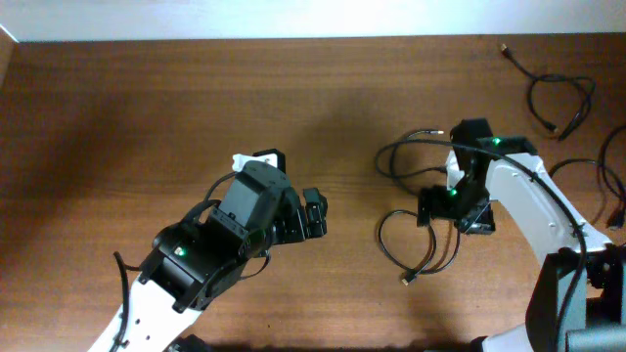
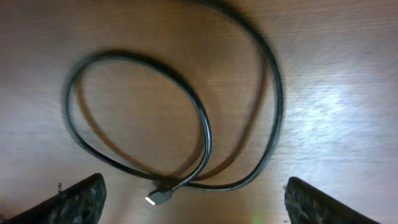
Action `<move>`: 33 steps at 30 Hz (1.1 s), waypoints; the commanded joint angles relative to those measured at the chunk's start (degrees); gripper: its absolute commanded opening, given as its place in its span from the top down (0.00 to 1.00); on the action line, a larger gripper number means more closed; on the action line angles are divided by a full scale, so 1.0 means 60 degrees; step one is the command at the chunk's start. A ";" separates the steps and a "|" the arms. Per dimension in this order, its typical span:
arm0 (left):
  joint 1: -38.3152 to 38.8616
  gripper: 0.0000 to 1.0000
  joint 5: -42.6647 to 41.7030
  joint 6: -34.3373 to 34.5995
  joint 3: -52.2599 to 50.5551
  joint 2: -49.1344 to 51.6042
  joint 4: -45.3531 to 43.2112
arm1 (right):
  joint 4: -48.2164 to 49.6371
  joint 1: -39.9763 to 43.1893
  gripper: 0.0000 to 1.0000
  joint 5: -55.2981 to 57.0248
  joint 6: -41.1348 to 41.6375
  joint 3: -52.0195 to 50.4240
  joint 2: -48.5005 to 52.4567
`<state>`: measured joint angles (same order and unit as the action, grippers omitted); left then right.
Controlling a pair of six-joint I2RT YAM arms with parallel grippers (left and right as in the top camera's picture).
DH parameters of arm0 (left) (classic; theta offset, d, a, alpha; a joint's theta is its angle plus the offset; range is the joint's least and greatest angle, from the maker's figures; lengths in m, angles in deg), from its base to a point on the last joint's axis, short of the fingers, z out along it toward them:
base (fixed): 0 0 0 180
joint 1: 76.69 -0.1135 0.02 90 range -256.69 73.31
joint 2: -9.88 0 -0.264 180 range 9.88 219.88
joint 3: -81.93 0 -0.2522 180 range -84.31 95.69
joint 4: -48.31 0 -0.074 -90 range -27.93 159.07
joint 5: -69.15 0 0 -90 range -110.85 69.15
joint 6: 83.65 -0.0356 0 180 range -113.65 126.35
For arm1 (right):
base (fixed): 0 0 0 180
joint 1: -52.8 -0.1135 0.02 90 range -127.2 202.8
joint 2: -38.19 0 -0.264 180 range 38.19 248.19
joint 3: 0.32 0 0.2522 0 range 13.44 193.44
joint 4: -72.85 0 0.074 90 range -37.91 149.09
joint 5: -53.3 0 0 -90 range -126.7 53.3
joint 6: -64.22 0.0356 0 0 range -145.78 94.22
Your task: Untangle cables
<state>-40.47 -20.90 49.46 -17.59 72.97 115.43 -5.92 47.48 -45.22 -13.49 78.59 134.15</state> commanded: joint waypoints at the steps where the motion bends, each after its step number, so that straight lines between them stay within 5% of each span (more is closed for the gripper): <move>1: -0.0022 0.01 -0.0033 -0.0120 0.0120 -0.0073 -0.0022 | 0.1304 -0.0073 0.10 -0.0761 0.0076 -0.1315 -0.0022; 9: -0.0022 0.01 -0.0033 -0.0120 0.0120 -0.0073 -0.0022 | 0.2339 -0.0073 0.10 -0.0801 0.0069 -0.1945 -0.0095; 11: -0.0022 0.01 -0.0033 -0.0120 0.0120 -0.0073 -0.0025 | 0.2619 -0.0066 0.00 -0.0765 -0.0029 -0.1749 -0.0295; 16: -0.0022 0.01 -0.0033 -0.0120 0.0120 -0.0073 -0.0022 | 0.2605 -0.0066 0.01 -0.0801 -0.1497 -0.1151 -0.0295; 21: -0.0022 0.01 -0.0033 -0.0120 0.0120 -0.0073 -0.0025 | 0.2616 -0.0066 0.01 0.2200 -0.2091 -0.0616 -0.0291; 33: -0.0022 0.01 -0.0033 -0.0120 0.0120 -0.0073 -0.0022 | 0.2626 -0.0066 0.01 0.0211 -0.3224 -0.1738 -0.0291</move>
<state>-40.47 -20.90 49.46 -17.59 72.97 115.34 9.68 47.43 -41.76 -32.24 68.82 133.60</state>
